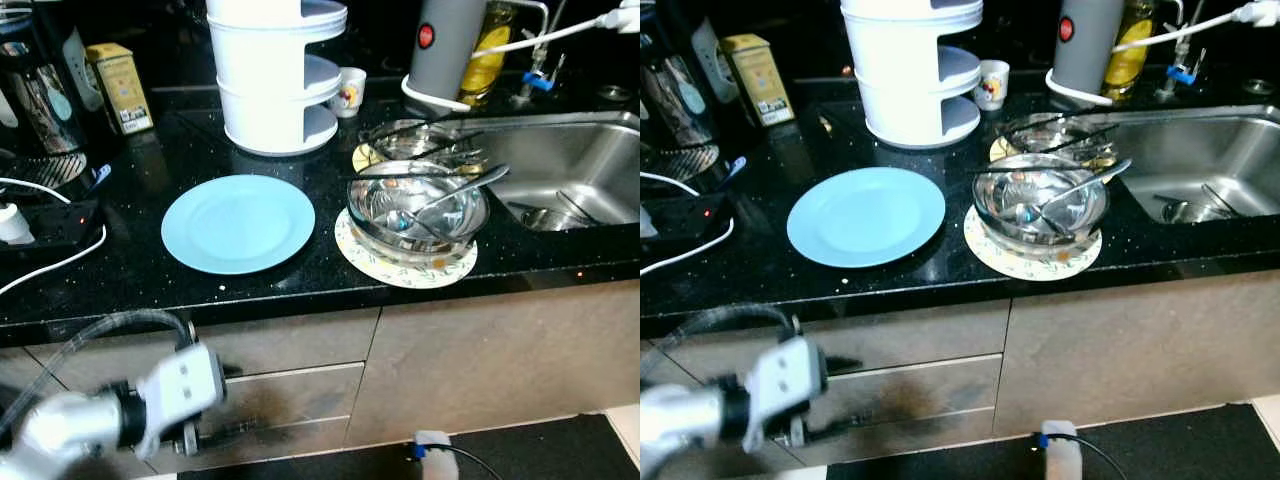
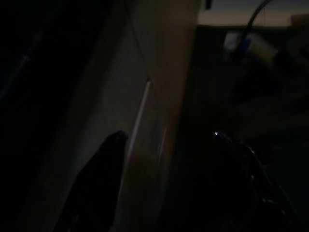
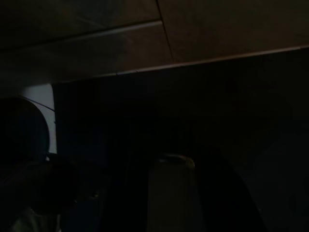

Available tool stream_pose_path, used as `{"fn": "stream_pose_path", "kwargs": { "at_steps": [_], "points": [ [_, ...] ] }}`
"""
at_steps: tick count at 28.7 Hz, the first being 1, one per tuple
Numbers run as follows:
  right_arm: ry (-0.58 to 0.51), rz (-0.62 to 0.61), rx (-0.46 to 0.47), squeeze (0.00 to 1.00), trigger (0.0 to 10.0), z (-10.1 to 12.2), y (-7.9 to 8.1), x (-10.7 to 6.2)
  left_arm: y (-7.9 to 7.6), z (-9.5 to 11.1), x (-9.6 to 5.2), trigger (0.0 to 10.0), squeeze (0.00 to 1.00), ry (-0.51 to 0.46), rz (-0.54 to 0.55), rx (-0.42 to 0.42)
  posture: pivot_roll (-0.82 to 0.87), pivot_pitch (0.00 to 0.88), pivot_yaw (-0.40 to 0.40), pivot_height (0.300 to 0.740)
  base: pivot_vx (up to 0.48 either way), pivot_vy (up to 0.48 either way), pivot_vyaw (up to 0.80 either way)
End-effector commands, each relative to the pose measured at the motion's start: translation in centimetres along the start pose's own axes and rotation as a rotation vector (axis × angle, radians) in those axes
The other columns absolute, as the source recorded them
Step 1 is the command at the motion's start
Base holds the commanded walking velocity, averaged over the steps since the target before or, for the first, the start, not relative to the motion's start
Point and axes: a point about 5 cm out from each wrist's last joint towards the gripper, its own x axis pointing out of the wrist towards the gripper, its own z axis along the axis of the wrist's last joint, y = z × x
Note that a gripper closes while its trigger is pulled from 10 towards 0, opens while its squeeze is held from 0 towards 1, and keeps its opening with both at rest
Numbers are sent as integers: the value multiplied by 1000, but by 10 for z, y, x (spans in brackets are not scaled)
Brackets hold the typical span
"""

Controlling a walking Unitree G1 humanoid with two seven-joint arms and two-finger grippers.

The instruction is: Kitchen organization

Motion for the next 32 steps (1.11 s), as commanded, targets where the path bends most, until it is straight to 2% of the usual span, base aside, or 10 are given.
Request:
{"fn": "stream_pose_path", "kwargs": {
  "at_steps": [1,8,10,15,16,17,22,26,29,32],
  "points": [
    [30,5,-6,0,10000,-9,-1,-3,21,32,-16,10000,0,-68,20,-39,-13,178,-21,740,0,0,0],
    [31,8,-7,0,10000,-10,-1,-3,35,65,-27,10000,0,-214,52,-104,-13,178,-19,740,0,0,0],
    [33,9,-6,0,10000,-11,-1,-4,59,87,-42,10000,0,-353,166,-141,-13,178,-17,740,0,0,0],
    [35,10,-4,0,10000,-12,-1,-4,88,83,-49,10000,0,-327,363,-209,-14,177,-16,740,0,0,0],
    [35,9,-4,0,10000,-12,-1,-4,105,73,-50,10000,294,-290,503,-287,-14,177,-18,740,0,0,0],
    [35,10,-4,0,10000,-12,-1,-4,121,62,-50,10000,1000,-271,629,-407,-14,177,-19,740,0,0,0],
    [32,12,-6,0,10000,-11,-2,-4,144,37,-37,10000,1000,-216,808,-647,-13,176,-20,740,0,0,0],
    [30,11,-5,0,10000,-11,-2,-4,148,32,-32,10000,1000,-199,839,-684,-18,174,-16,740,0,0,0],
    [25,6,-1,0,10000,-11,-4,-4,162,18,-14,10000,1000,-216,907,-882,-24,171,-11,740,0,0,0],
    [25,6,-1,0,10000,-11,-4,-5,165,16,-9,10000,1000,-211,906,-933,-24,171,-11,740,0,0,0]
  ]
}}
